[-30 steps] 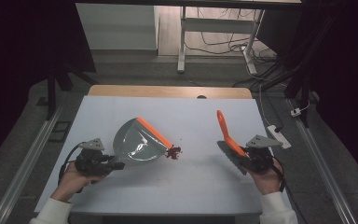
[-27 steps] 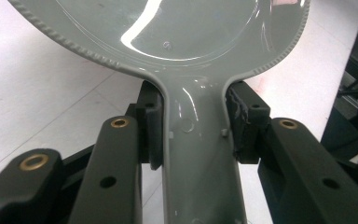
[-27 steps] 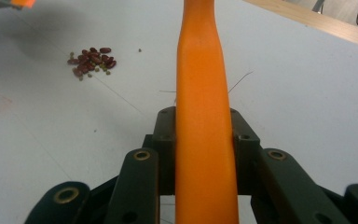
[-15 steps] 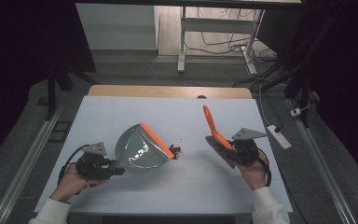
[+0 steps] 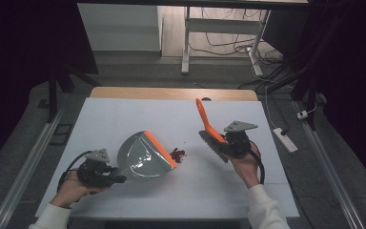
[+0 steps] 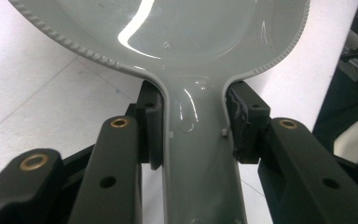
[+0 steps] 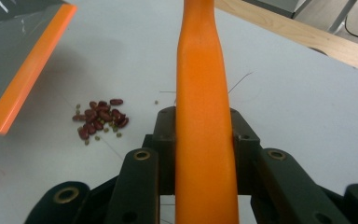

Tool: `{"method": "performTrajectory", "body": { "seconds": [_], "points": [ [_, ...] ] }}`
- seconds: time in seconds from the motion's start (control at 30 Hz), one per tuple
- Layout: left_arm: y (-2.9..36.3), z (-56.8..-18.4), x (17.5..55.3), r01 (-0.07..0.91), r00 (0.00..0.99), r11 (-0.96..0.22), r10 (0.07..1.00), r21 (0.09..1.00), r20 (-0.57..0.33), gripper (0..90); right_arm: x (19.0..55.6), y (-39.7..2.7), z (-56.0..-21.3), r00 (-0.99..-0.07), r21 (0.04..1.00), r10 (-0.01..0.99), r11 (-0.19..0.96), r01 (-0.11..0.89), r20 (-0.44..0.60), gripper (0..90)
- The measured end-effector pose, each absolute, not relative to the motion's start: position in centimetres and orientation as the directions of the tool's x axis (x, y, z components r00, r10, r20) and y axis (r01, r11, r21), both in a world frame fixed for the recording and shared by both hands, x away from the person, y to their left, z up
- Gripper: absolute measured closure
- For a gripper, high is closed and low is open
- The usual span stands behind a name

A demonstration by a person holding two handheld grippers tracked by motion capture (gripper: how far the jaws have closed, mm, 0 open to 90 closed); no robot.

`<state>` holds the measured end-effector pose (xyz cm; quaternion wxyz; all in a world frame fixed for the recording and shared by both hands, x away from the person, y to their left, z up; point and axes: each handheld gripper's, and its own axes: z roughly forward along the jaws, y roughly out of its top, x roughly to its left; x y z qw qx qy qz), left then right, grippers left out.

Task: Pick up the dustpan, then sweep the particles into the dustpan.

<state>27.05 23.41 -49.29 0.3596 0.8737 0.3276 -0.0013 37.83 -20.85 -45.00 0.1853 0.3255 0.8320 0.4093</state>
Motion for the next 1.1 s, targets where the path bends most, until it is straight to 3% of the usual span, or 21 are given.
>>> {"method": "performTrajectory", "body": {
  "seconds": [0.43,1.1],
  "points": [
    [23.4,-49.9,27.0,0.606,0.772,-0.543,0.576,0.582,-0.267,61.4,40.9,-17.5,-45.4,-0.739,0.794,0.672,0.479,0.374,-0.057,69.9],
    [22.9,-50.4,27.0,0.635,0.760,-0.552,0.572,0.541,-0.309,61.3,42.3,-15.8,-46.3,-0.740,0.764,0.665,0.530,0.368,-0.105,69.9]
  ]
}}
